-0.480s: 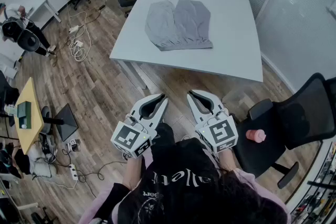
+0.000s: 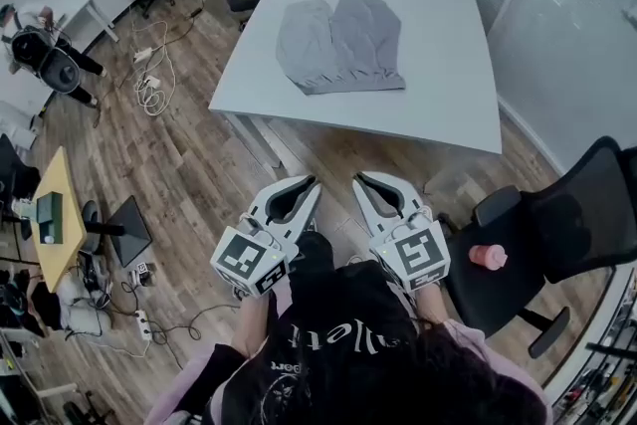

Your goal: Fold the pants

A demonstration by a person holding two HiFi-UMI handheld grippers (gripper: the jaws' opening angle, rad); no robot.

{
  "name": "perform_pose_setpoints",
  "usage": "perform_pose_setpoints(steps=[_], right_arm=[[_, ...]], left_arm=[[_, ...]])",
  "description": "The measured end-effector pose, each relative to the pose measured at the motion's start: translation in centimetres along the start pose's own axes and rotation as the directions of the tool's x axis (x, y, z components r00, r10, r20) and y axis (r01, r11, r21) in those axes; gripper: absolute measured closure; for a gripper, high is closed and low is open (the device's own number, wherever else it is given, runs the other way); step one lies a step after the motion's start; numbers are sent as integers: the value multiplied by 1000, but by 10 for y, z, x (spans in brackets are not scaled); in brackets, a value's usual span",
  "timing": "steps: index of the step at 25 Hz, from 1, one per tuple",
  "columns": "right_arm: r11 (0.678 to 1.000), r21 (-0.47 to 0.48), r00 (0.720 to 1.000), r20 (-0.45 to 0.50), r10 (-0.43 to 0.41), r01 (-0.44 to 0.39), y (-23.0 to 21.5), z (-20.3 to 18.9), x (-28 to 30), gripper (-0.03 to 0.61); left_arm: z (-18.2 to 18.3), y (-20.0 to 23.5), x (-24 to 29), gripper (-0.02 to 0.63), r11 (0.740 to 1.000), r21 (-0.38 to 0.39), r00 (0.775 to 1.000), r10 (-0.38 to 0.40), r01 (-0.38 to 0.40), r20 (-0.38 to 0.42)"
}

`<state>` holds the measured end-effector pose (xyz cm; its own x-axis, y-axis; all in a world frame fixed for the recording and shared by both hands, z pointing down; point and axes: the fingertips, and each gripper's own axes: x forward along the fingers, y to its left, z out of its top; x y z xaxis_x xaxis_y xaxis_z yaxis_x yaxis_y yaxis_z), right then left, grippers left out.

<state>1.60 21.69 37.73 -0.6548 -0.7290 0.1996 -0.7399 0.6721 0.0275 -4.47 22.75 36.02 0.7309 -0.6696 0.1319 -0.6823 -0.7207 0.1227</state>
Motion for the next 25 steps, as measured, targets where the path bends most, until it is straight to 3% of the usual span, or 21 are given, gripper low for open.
perform_pose_setpoints(steps=[12, 25], right_arm=[[998, 52, 999, -32, -22, 24, -26, -12, 25, 549], [997, 73, 994, -104, -16, 24, -59, -7, 146, 549]], left_arm=[[-7, 21, 14, 569, 1000, -3, 999, -8, 8, -44], [-5, 153, 48, 571, 999, -45, 997, 1, -4, -75]])
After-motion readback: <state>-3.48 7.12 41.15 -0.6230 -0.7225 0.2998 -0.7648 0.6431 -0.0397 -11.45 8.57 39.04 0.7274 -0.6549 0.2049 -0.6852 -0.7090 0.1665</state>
